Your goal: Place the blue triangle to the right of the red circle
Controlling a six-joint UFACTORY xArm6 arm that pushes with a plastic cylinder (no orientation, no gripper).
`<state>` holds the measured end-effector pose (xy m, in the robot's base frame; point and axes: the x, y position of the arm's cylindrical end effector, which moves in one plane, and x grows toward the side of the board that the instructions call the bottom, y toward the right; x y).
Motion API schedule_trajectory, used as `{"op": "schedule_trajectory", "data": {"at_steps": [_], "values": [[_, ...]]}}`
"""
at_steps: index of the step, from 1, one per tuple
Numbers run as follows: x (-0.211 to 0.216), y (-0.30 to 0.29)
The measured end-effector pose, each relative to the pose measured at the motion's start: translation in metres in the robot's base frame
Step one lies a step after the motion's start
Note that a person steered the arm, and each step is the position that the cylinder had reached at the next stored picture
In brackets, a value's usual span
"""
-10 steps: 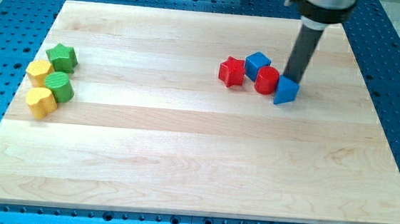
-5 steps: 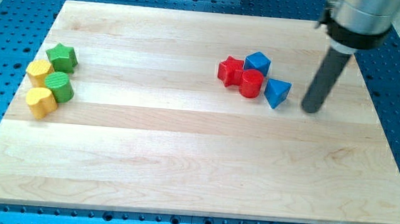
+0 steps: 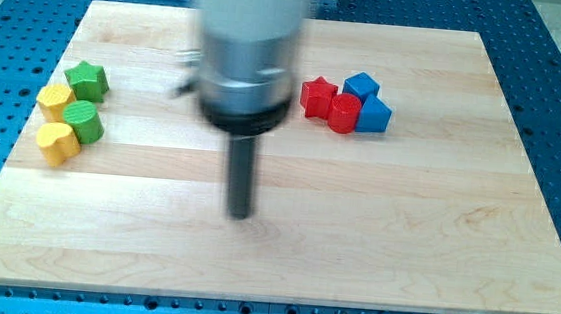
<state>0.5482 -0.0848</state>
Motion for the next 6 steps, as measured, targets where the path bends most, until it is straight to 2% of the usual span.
{"op": "schedule_trajectory", "data": {"at_steps": [1, 3, 4, 6], "values": [[0.007, -0.073], [0.007, -0.111], [0.009, -0.159], [-0.007, -0.17]]}}
